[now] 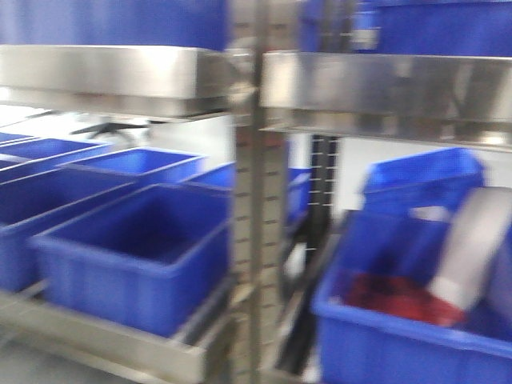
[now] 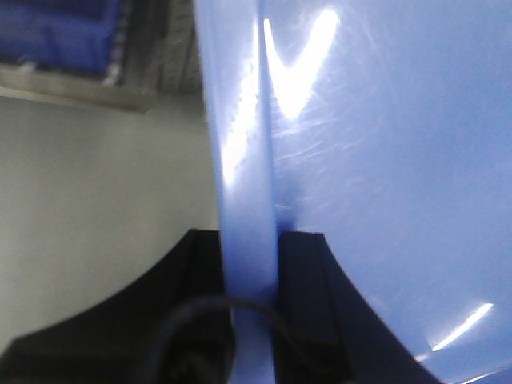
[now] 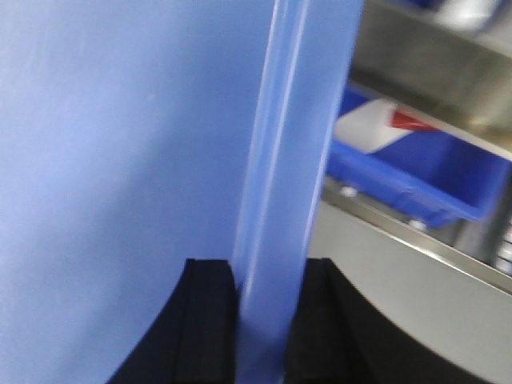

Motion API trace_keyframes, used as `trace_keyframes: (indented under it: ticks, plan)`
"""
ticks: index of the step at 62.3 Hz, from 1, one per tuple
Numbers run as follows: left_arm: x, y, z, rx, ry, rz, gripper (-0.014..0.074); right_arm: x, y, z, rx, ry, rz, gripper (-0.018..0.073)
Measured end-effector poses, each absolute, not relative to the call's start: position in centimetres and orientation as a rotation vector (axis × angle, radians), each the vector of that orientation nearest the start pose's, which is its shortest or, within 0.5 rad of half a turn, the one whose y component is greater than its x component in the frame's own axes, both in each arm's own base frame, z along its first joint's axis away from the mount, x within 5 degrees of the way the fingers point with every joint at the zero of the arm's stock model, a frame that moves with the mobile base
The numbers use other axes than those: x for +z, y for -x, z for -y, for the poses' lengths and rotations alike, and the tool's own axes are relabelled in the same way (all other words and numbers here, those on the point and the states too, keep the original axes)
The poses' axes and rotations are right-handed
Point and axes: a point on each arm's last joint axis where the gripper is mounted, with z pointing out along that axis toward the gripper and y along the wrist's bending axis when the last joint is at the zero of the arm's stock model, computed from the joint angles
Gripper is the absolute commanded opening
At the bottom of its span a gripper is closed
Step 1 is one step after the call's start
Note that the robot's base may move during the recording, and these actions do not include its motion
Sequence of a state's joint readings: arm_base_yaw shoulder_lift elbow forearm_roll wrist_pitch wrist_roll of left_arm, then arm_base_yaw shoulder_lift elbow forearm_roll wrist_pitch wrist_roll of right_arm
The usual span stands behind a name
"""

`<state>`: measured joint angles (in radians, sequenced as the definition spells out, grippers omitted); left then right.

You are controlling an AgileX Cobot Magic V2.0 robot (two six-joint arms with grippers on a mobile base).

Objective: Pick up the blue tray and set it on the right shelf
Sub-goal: 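Keep holding the tray while driving up to the metal shelf rack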

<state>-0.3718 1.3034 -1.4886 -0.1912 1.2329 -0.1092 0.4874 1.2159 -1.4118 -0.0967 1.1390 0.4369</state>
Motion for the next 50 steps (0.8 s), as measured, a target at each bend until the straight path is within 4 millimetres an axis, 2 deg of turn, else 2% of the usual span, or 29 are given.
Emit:
trace_keyframes:
  ticks: [50]
  plan:
    - [42.12, -22.69, 10.63, -0.448, -0.326, -2.539, -0.0048, 42.43, -20.85, -10.11, 0.289, 0.071, -2.44, 0.0055]
